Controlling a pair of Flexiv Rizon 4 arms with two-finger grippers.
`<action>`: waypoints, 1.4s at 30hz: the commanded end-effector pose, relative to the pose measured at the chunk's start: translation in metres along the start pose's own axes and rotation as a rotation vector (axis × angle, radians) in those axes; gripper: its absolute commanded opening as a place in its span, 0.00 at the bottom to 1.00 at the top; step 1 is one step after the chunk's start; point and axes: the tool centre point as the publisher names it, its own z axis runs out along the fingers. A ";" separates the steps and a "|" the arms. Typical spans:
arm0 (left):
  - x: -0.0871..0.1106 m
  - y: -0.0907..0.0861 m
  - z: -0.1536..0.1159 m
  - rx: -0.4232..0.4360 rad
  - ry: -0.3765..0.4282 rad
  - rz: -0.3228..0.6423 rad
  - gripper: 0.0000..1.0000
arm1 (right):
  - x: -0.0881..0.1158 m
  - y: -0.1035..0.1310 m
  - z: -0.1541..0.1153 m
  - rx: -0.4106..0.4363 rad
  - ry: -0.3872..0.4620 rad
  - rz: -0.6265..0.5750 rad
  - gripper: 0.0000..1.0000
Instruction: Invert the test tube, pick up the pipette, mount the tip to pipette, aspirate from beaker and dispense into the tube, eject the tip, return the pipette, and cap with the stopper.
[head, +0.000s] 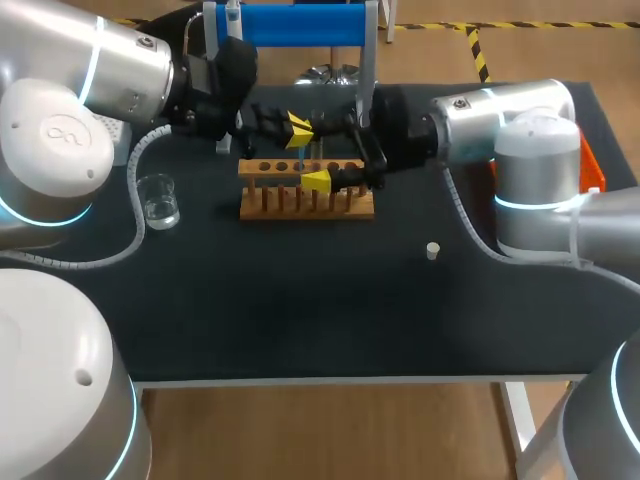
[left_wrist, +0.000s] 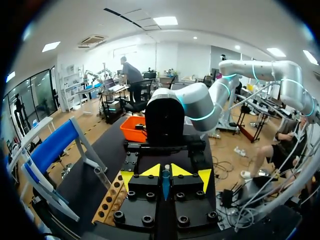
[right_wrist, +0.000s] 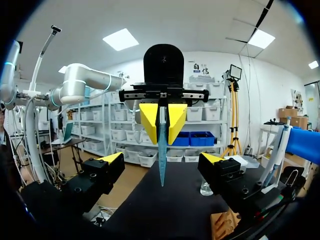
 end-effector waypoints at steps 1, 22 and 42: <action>0.000 0.000 0.000 -0.002 0.000 0.000 0.00 | -0.001 -0.001 0.004 -0.009 -0.003 0.001 0.94; 0.000 0.000 0.000 -0.002 0.000 0.000 0.00 | 0.000 0.003 0.008 -0.040 -0.004 0.002 0.38; 0.000 0.000 0.000 -0.002 0.000 0.000 0.00 | 0.003 0.006 0.006 -0.052 0.006 0.003 0.00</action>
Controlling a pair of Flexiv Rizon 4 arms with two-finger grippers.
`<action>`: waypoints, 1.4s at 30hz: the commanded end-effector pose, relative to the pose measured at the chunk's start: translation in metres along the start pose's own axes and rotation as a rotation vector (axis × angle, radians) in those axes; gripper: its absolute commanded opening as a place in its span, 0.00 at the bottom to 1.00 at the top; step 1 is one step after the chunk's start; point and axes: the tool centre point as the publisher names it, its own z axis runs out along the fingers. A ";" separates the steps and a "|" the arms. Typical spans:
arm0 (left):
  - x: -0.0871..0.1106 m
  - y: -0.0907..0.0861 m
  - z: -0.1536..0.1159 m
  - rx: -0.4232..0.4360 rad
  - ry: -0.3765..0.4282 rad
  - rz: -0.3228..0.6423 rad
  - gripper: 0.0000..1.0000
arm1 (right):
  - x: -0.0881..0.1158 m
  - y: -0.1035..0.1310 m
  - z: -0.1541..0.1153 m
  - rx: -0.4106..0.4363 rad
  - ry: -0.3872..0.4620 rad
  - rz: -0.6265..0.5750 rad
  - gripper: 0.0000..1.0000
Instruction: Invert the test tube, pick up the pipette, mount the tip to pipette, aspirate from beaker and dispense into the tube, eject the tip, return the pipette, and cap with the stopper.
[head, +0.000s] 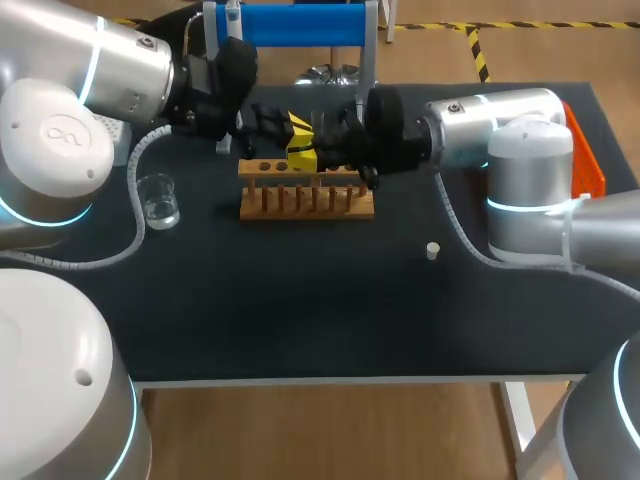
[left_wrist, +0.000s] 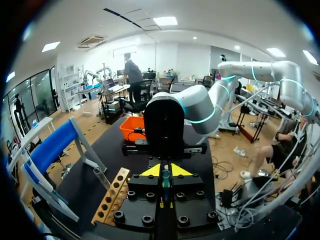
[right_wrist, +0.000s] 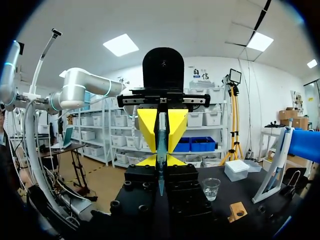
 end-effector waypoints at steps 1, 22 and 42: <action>-0.001 0.000 -0.001 -0.003 -0.002 -0.001 0.00 | 0.002 0.000 -0.002 0.000 0.002 -0.001 0.00; -0.001 0.000 -0.001 -0.003 -0.002 -0.001 1.00 | 0.027 -0.018 -0.091 0.040 -0.067 -0.006 0.00; -0.001 0.000 -0.001 -0.003 -0.002 -0.001 1.00 | 0.075 -0.047 -0.205 0.071 -0.157 -0.010 0.00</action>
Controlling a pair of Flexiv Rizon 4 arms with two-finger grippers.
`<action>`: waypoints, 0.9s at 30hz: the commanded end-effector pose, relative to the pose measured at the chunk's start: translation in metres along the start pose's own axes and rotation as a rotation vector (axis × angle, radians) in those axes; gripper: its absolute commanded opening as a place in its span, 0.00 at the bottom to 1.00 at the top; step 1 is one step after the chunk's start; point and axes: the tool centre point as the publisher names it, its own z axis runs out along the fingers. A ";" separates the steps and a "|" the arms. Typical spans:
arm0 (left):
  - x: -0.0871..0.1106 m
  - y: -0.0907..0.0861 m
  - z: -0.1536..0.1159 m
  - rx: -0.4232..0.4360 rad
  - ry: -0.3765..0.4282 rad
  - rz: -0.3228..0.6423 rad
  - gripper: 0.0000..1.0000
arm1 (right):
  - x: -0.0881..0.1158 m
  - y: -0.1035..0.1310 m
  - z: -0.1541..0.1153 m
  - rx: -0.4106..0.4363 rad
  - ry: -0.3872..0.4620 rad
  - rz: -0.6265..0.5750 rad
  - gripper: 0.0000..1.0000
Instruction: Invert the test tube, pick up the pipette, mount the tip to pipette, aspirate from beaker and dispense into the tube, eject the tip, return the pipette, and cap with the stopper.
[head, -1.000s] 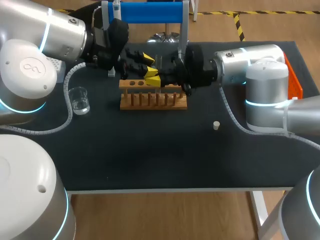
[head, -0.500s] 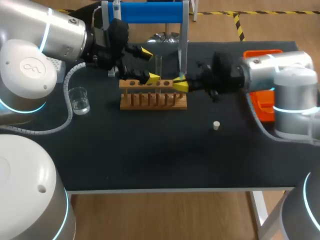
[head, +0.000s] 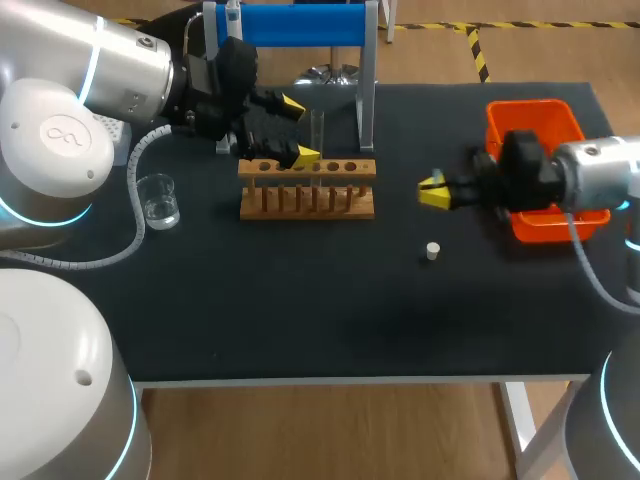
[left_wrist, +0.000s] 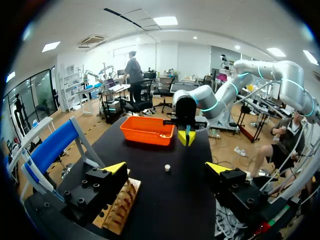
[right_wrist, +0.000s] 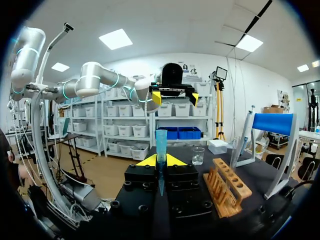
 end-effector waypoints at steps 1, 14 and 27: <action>0.000 0.000 0.000 -0.002 0.000 0.000 1.00 | 0.010 -0.004 -0.030 0.001 -0.024 0.002 0.00; 0.000 0.000 0.000 -0.002 0.000 0.000 1.00 | 0.016 -0.012 -0.056 -0.005 -0.056 0.002 0.00; 0.000 0.000 0.000 -0.002 0.000 0.000 1.00 | 0.017 -0.012 -0.058 -0.006 -0.056 0.002 0.00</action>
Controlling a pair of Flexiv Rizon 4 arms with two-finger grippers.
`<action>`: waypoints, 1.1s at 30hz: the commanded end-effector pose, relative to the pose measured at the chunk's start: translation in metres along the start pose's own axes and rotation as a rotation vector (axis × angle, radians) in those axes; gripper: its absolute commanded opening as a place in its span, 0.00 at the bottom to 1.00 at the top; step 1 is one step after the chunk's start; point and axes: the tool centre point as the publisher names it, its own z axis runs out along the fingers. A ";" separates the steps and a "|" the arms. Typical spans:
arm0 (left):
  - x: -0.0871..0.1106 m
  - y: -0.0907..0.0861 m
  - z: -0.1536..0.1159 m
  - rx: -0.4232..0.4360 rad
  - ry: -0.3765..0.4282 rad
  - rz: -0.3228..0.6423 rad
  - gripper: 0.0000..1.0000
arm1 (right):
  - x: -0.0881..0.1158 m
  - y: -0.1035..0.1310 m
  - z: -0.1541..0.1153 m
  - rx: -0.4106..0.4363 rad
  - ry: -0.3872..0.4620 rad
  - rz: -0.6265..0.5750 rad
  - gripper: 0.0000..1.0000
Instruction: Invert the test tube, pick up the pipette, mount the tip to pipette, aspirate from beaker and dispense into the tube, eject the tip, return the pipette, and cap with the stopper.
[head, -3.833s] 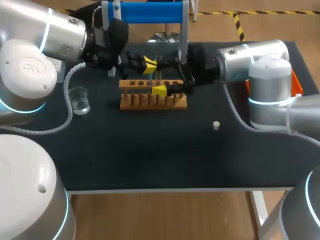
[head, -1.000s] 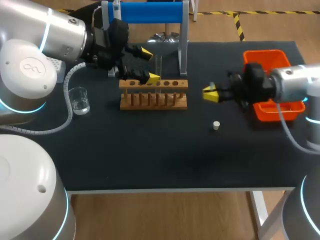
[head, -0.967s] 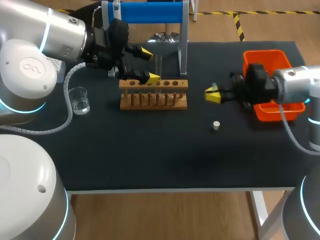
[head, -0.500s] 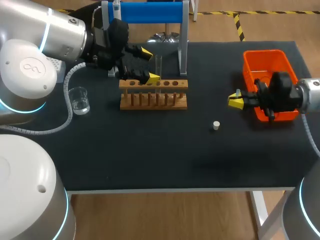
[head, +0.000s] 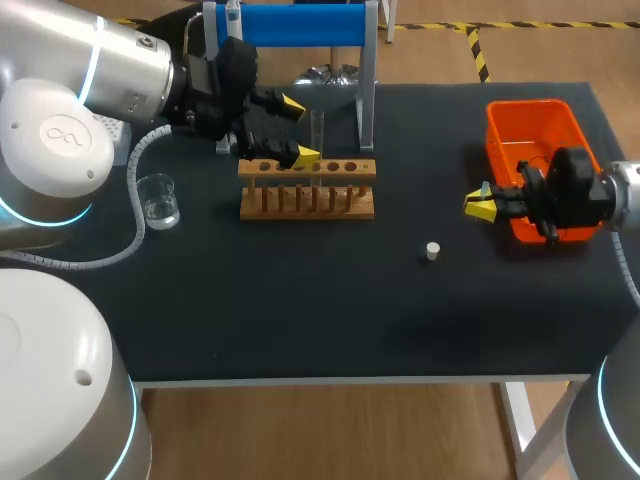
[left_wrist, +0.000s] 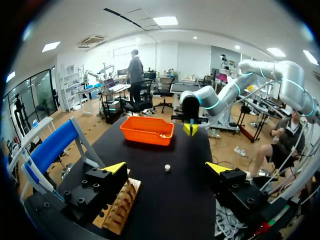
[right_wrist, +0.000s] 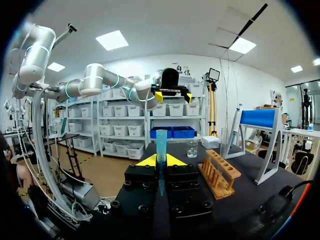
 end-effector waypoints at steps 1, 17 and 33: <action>0.000 0.000 0.000 -0.002 0.000 0.000 1.00 | 0.001 0.001 -0.001 0.001 -0.002 -0.001 0.00; -0.015 0.010 -0.011 0.019 -0.035 -0.023 1.00 | 0.001 0.001 -0.001 0.001 -0.002 -0.001 0.00; -0.116 0.033 -0.052 0.043 -0.316 -0.087 1.00 | 0.001 0.001 -0.001 0.001 -0.002 -0.001 0.00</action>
